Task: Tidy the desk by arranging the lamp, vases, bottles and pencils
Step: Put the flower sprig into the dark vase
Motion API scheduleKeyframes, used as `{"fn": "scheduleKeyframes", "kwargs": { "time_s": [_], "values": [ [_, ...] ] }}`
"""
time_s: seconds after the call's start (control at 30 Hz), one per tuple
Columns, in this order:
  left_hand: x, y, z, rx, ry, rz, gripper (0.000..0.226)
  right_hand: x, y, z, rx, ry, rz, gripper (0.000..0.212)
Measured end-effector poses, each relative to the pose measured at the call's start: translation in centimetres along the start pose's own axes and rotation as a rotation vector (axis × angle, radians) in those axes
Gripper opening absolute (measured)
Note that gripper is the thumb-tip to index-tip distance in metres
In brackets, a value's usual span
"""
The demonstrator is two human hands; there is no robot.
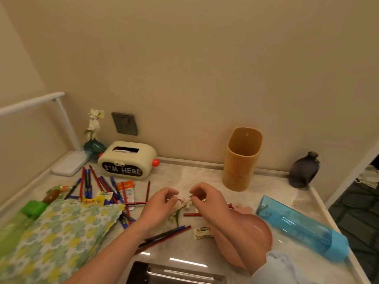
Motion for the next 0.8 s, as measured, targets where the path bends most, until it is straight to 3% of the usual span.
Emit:
{"fn": "scheduleKeyframes", "kwargs": {
  "time_s": [0.1,0.23,0.4,0.6,0.8],
  "values": [
    [1.2,-2.2,0.9,-0.258,-0.115,0.016,0.024,-0.5,-0.3,-3.1,0.110,-0.041,-0.005,0.019],
    [1.9,-2.2,1.2,-0.568,-0.185,-0.176,0.040,-0.6,0.2,-5.5,0.221,-0.051,-0.050,0.023],
    [1.8,-2.1,1.2,-0.611,-0.218,-0.266,0.035,-0.1,0.5,-7.4,0.359,-0.075,-0.037,0.037],
    [0.3,-1.6,2.3,-0.319,-0.283,-0.130,0.028,0.1,-0.9,-6.8,0.371,0.008,0.009,0.036],
    [-2.4,2.6,4.4,0.152,-0.394,0.008,0.027,0.3,-4.4,-3.0,0.142,0.247,0.022,0.021]
  ]
}}
Point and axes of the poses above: each hand's wrist, its own x-axis away from the middle knuckle, its own z-axis out of the back of the hand, y = z × x, the point moved 7 cm from there along -x, towards the middle knuckle, and after that the axes turned 13 degrees about -z, right-handed, at the moved point
